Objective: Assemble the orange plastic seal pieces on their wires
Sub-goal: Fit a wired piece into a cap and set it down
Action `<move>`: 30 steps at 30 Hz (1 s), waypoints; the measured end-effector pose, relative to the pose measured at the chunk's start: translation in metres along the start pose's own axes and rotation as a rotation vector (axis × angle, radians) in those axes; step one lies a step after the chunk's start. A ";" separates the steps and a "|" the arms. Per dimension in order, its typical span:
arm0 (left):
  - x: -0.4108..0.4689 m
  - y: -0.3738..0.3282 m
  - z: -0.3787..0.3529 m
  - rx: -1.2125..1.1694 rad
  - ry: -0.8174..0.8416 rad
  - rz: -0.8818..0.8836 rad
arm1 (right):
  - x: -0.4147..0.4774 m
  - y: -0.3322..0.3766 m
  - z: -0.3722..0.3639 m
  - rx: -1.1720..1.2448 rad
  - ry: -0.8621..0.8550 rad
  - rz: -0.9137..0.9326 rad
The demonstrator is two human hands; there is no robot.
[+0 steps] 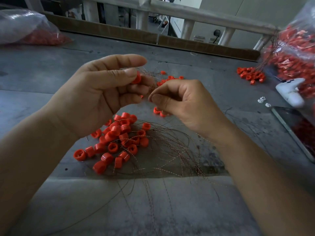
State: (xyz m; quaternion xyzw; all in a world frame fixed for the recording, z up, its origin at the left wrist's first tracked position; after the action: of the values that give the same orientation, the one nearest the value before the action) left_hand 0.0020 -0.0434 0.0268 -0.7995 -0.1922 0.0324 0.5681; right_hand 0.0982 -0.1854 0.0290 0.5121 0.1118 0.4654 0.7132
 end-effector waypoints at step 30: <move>0.000 -0.003 0.020 1.056 -0.047 0.133 | 0.003 -0.012 0.001 -0.453 0.203 -0.089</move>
State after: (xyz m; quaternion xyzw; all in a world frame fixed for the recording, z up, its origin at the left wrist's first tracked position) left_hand -0.0040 -0.0247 0.0227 -0.4142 -0.1113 0.1786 0.8855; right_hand 0.1066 -0.1840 0.0204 0.2843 0.0980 0.4957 0.8148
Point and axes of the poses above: each hand's wrist, its own x-axis towards the middle knuckle, its own z-axis out of the back of the hand, y = z × x, the point moved 1 cm from there along x, towards the middle knuckle, and after that the axes turned 6 degrees about -y, right-handed, at the moved point
